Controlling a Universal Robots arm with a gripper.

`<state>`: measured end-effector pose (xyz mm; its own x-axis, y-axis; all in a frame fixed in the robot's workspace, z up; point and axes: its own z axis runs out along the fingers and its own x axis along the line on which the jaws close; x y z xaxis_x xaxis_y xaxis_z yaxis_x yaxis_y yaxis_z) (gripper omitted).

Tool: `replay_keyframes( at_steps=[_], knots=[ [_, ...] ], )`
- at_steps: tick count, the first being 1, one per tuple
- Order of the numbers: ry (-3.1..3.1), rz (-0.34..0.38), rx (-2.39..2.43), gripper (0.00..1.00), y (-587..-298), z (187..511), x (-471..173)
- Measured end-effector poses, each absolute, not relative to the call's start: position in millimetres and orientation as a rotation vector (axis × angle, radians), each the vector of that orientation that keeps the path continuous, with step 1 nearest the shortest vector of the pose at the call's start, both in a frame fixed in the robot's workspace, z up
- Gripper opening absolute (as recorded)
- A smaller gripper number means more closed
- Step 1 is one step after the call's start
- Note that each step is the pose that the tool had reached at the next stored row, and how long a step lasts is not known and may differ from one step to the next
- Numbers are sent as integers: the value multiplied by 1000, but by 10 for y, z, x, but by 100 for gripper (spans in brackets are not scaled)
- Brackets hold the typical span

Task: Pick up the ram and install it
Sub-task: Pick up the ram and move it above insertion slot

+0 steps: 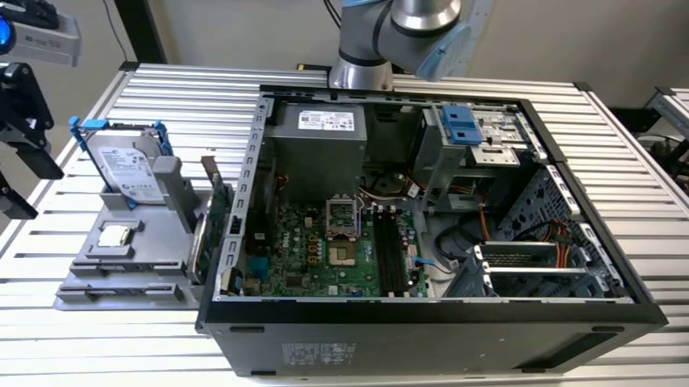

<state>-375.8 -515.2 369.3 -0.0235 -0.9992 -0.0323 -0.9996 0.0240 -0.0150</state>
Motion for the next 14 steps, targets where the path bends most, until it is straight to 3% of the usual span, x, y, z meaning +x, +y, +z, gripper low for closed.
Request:
replay_keyframes(
  at_steps=[14],
  knots=[
    [2145, 29, -2254, 100, -5150, 3469, -3836]
  ],
)
